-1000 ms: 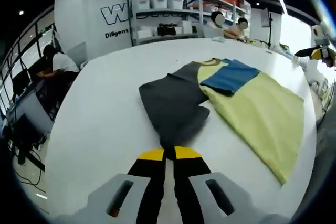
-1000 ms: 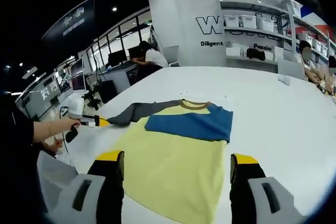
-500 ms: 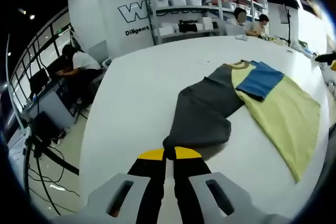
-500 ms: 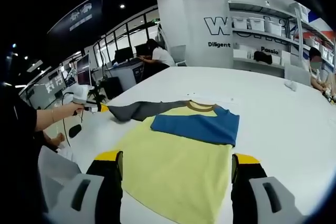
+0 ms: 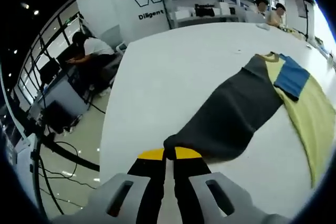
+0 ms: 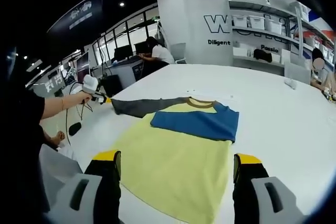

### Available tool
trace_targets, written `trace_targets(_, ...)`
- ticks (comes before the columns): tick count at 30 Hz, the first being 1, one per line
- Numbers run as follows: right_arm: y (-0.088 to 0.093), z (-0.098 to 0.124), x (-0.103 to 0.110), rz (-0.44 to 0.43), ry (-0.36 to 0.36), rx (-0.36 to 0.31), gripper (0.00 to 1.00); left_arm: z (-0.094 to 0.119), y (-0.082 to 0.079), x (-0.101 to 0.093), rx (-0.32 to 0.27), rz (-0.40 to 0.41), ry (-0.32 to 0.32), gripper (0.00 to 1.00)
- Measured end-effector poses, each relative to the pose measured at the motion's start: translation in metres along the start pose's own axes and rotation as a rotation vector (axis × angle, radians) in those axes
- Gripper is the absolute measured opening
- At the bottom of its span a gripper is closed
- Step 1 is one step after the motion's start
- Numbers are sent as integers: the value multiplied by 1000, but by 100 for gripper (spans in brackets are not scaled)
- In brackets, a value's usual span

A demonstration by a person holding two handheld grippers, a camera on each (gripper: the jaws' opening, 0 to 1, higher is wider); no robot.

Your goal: Fold the garment on the visible template until the final outline fits inside the template.

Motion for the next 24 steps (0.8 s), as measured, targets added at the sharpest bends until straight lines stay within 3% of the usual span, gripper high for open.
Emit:
trace_targets(14, 1, -2, -2, -7, -2, 11, 88, -25, -9, 21, 48, -56, -45, 1)
trace_targets(24, 0, -1, -3, -22, 7, 6, 88, -30, -3, 33, 77, -95, -86, 1)
Point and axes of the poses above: the point that each gripper's makers call its tool centre point, and the gripper's own axes: z roughly backward along the fingers, x roughly to its left, y roughly out of its underside, the point moved 3 cm from there along z, roughly backward along the fingers, and after that the axes turned 9 degrees about z, right-handed, at the moved point
